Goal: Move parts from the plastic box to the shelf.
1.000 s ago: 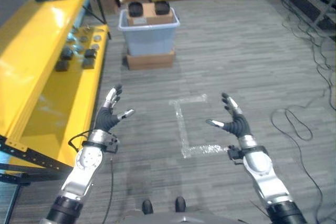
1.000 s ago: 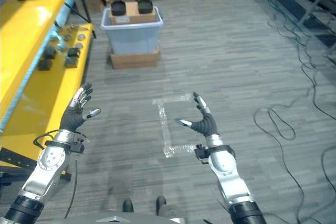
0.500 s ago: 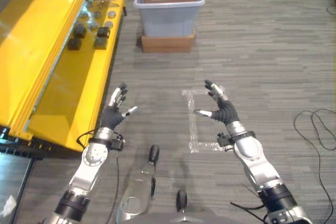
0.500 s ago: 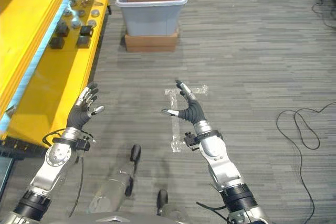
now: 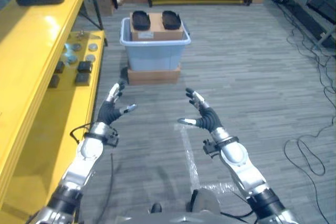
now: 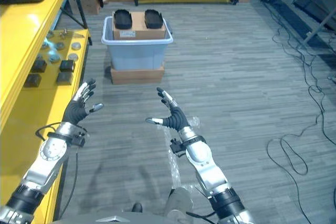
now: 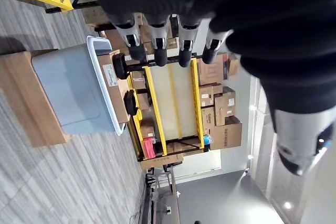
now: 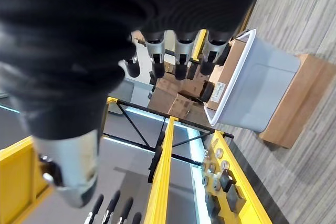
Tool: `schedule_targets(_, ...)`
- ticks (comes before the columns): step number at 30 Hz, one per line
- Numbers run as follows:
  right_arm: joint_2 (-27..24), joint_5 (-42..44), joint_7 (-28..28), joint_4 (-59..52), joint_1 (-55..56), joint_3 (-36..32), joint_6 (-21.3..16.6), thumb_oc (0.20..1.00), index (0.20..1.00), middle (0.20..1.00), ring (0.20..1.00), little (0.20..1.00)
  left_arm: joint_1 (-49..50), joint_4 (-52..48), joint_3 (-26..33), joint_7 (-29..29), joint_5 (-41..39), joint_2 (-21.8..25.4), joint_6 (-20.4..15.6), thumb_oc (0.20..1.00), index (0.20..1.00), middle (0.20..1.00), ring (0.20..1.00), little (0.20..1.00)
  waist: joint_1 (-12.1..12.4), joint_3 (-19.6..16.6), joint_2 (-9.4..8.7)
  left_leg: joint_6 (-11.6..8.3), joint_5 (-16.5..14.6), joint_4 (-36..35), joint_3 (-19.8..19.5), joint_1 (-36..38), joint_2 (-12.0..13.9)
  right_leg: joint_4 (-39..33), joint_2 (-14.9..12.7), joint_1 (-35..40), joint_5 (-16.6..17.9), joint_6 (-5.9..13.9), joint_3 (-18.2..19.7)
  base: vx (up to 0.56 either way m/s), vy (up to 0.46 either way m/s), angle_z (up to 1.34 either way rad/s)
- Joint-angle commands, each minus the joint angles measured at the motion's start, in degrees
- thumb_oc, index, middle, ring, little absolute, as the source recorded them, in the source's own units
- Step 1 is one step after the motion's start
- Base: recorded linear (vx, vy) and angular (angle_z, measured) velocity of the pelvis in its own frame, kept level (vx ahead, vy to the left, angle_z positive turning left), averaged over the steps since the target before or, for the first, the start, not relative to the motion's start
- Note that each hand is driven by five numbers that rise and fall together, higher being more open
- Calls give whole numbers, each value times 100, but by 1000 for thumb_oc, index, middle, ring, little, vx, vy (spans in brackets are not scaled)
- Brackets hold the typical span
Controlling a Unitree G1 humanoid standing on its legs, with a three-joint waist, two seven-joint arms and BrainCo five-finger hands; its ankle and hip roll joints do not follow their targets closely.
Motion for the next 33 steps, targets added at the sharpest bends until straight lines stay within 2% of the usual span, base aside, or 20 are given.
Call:
schedule_targets(1,45,313,121,7,-184,-212,-204,1000,1000,1000,1000,1000,107,-317,-17,-115,157,38,-247,1000,1000,1000,1000,1000,-62,-12,-208,75,-17,-246,-139,19,524,-2797,855,1115,1235,282,685,295,-79,-29)
schedule_targets(3,12,249,137,46,-83,-226,-189,1000,1000,1000,1000,1000,86,-258,-54,-145,198,-10,-269,1000,1000,1000,1000,1000,-145,-38,-228,26,-113,-356,-266,271,551,-3094,1010,989,1496,346,847,504,-195,27)
schedule_targets(4,-90,176,182,68,50,-256,-206,1000,1000,1000,1000,1000,-40,-162,-210,-227,197,-52,-272,1000,1000,1000,1000,1000,-214,-141,-298,-71,-258,-243,-465,345,591,-3237,1006,1153,1535,221,1029,434,-230,74)
schedule_targets(7,-163,207,210,67,148,-306,-247,1000,1000,1000,1000,1000,-78,-87,-298,-213,166,-137,-267,1000,1000,1000,1000,1000,-255,-213,-258,-210,-220,31,-524,330,762,-3182,1124,1286,1434,74,996,342,-246,57)
schedule_targets(10,-291,333,230,123,204,-307,-264,1000,1000,1000,1000,1000,-71,52,-384,-239,-79,-262,-230,1000,1000,1000,1000,1000,-296,-192,-163,-476,154,1420,-620,-9,823,-3091,1290,1600,1139,-139,900,327,-219,53)
schedule_targets(13,-388,501,261,136,213,-327,-246,1000,1000,1000,1000,1000,-5,39,-353,-252,-195,-233,-210,1000,1000,1000,1000,1000,-237,-54,-220,-748,1116,3313,-429,-800,761,-3122,1273,1967,949,-369,820,302,-217,18)
schedule_targets(14,-511,477,258,207,212,-333,-189,1000,1000,1000,1000,1000,100,17,-260,-220,-181,-222,-214,1000,1000,1000,1000,1000,-103,80,-348,-710,1183,4304,-241,-1430,576,-3211,1202,2236,858,-476,843,249,-214,13)
schedule_targets(16,-561,398,239,219,223,-343,-160,1000,1000,1000,1000,1000,162,-13,-229,-230,-210,-235,-209,1000,1000,1000,1000,1000,-47,107,-369,-620,1034,4558,-87,-1818,589,-3238,1176,2326,809,-489,839,193,-135,-7)
schedule_targets(18,-607,312,211,228,232,-373,-137,1000,1000,1000,1000,1000,316,-16,-167,-261,-267,-276,-198,1000,1000,1000,1000,1000,98,133,-436,-538,782,4279,98,-2378,562,-3351,1123,2562,752,-485,815,278,-101,-3)
schedule_targets(20,-579,295,175,230,197,-420,-162,1000,1000,1000,1000,1000,468,-31,-113,-299,-288,-264,-176,1000,1000,1000,1000,1000,239,75,-336,-475,657,2847,244,-2591,572,-3477,1242,2730,661,-433,780,370,-5,20)
schedule_targets(21,-560,255,154,261,169,-401,-182,1000,1000,1000,1000,1000,505,-52,-117,-338,-293,-261,-157,1000,1000,1000,1000,1000,340,30,-320,-446,725,1887,232,-2379,504,-3529,1237,2821,599,-394,808,508,63,3)
schedule_targets(22,-524,79,108,342,56,-326,-148,1000,1000,1000,1000,1000,556,-55,-90,-341,-264,-227,-134,1000,1000,1000,1000,1000,516,-39,-208,-455,974,742,-38,-2361,377,-3588,1348,2999,478,-360,898,471,56,-6)
schedule_targets(23,-478,6,85,362,-4,-282,-135,1000,1000,1000,1000,1000,557,-62,-101,-335,-259,-229,-132,1000,1000,1000,1000,1000,587,-58,-201,-464,1114,466,-266,-2302,240,-3603,1371,3118,423,-368,990,429,68,-20)
schedule_targets(24,-435,-3,152,323,-25,-233,-126,1000,1000,1000,1000,1000,601,-98,-78,-340,-212,-209,-129,1000,1000,1000,1000,1000,623,-121,-153,-396,1131,235,-572,-2121,201,-3559,1446,3133,363,-358,1102,225,19,-38)
schedule_targets(26,-392,-30,188,308,16,-216,-128,1000,1000,1000,1000,1000,619,-95,-90,-337,-203,-213,-119,1000,1000,1000,1000,1000,588,-184,-164,-365,1109,142,-694,-1892,198,-3482,1438,3188,228,-351,1136,267,74,-86)
schedule_targets(27,-317,-42,182,284,86,-203,-133,1000,1000,1000,1000,1000,553,-127,-164,-364,-206,-154,-106,1000,1000,1000,1000,1000,533,-245,-199,-277,1075,382,-803,-1832,130,-3277,1369,3189,111,-349,1232,277,109,-91)
schedule_targets(30,-176,41,224,297,127,-172,-126,1000,1000,1000,1000,1000,506,-127,-186,-418,-190,-80,-68,1000,1000,1000,1000,1000,526,-317,-273,-141,902,457,-754,-1693,92,-2865,1288,3132,11,-269,1368,247,118,-22)
schedule_targets(31,-121,49,245,303,146,-147,-119,1000,1000,1000,1000,1000,470,-123,-200,-410,-137,-48,-58,1000,1000,1000,1000,1000,530,-323,-301,-85,820,493,-704,-1627,76,-2518,1249,3038,67,-205,1417,267,181,-28)
schedule_targets(32,-55,2,281,305,127,-114,-88,1000,1000,1000,1000,1000,386,-140,-197,-382,-95,4,-33,1000,1000,1000,1000,1000,465,-252,-279,53,671,532,-672,-1436,35,-1669,1148,2642,589,19,1484,184,150,-41)
schedule_targets(33,-55,1,281,305,122,-115,-86,1000,1000,1000,1000,1000,381,-138,-195,-382,-96,3,-33,1000,1000,1000,1000,1000,485,-254,-282,55,671,537,-649,-1451,37,-1614,1148,2599,569,22,1509,153,128,-42)
